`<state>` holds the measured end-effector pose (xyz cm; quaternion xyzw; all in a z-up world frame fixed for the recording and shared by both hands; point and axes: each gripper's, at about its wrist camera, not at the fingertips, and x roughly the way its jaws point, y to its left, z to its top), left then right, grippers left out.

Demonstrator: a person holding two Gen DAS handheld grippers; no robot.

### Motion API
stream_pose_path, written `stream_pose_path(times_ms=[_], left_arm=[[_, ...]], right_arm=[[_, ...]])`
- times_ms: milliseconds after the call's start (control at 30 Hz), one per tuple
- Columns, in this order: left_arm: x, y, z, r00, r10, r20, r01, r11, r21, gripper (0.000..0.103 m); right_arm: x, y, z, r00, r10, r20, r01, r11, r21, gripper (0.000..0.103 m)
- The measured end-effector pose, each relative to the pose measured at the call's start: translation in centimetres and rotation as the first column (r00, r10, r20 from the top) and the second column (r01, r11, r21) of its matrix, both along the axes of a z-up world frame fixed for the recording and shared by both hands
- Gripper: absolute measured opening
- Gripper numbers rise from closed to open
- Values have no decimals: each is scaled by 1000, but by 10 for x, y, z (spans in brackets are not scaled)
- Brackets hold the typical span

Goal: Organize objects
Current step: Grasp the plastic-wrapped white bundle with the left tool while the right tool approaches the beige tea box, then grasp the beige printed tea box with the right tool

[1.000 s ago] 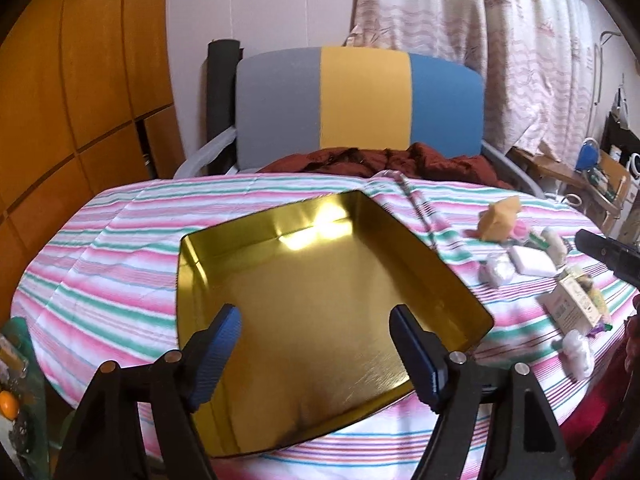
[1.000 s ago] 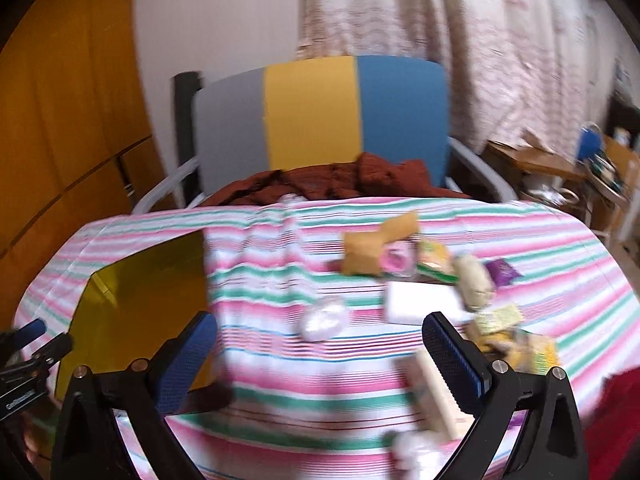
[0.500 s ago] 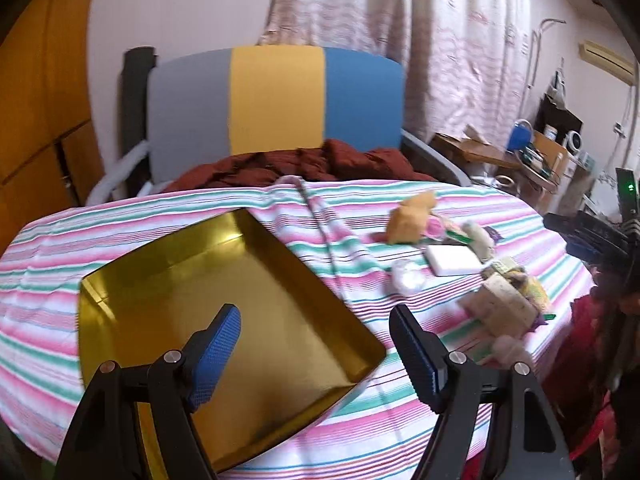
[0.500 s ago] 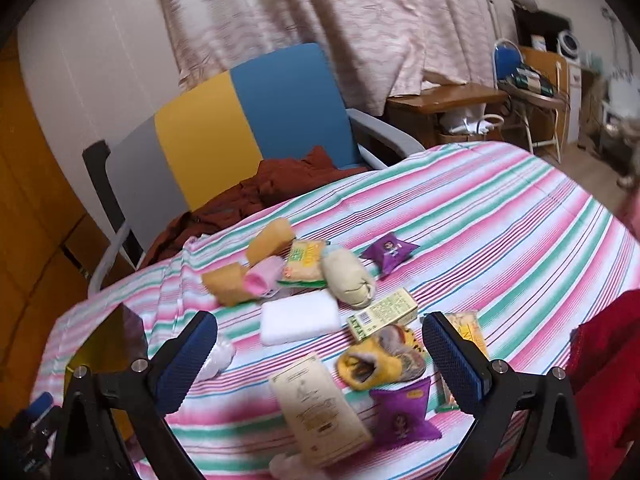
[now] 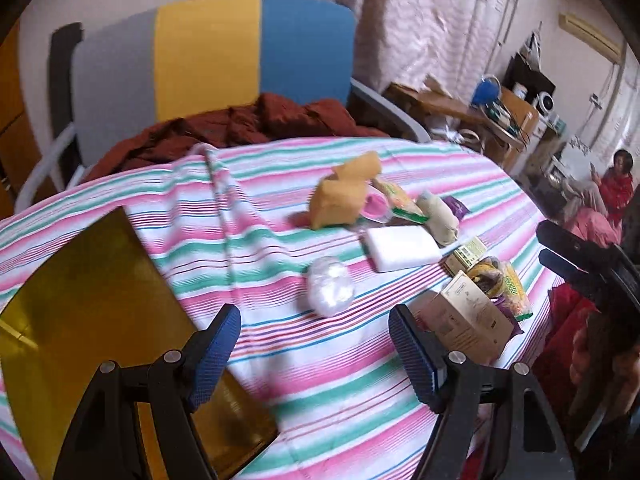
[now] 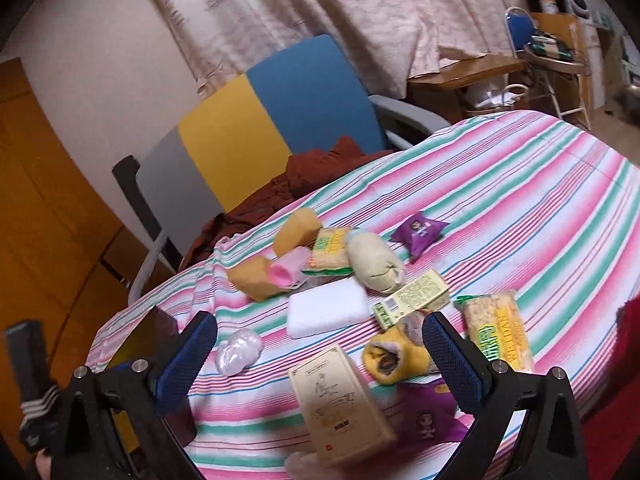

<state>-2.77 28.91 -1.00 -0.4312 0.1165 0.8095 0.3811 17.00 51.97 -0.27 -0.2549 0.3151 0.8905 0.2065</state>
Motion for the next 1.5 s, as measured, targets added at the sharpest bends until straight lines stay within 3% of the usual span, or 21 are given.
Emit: stream_pose_path(times_ms=[133, 267, 500, 633, 767, 1100, 1200, 1367, 1500], left_arm=[[-9, 32, -17, 999, -44, 7, 44, 997, -67, 76], [-21, 58, -39, 998, -65, 23, 68, 987, -147, 61], [-36, 86, -67, 995, -91, 34, 96, 970, -222, 57], [-43, 96, -85, 993, -92, 80, 109, 963, -247, 41], [-37, 90, -90, 991, -109, 74, 123, 966, -227, 36], [1, 25, -37, 997, -75, -10, 75, 997, -33, 36], [8, 10, -24, 998, -59, -11, 59, 998, 4, 36], [18, -14, -9, 999, -26, -22, 27, 998, 56, 36], [20, -40, -3, 1000, 9, -20, -7, 996, 90, 36]], right_arm=[[2, 2, -2, 1000, 14, -22, -15, 1000, -26, 103], [3, 6, -5, 999, 22, -31, -24, 998, -59, 103], [-2, 6, -8, 999, 45, -24, -47, 996, -76, 103], [-3, 7, -10, 999, 51, -11, -52, 995, -87, 103], [-4, 8, -12, 998, 58, -4, -58, 994, -95, 103], [-24, 0, -21, 986, 143, 87, -133, 985, -108, 102], [-35, -7, -27, 972, 183, 149, -168, 980, -107, 92], [-58, -15, -49, 915, 190, 356, -168, 981, -92, 74], [-73, -23, -70, 851, 226, 474, -205, 974, -97, 70]])
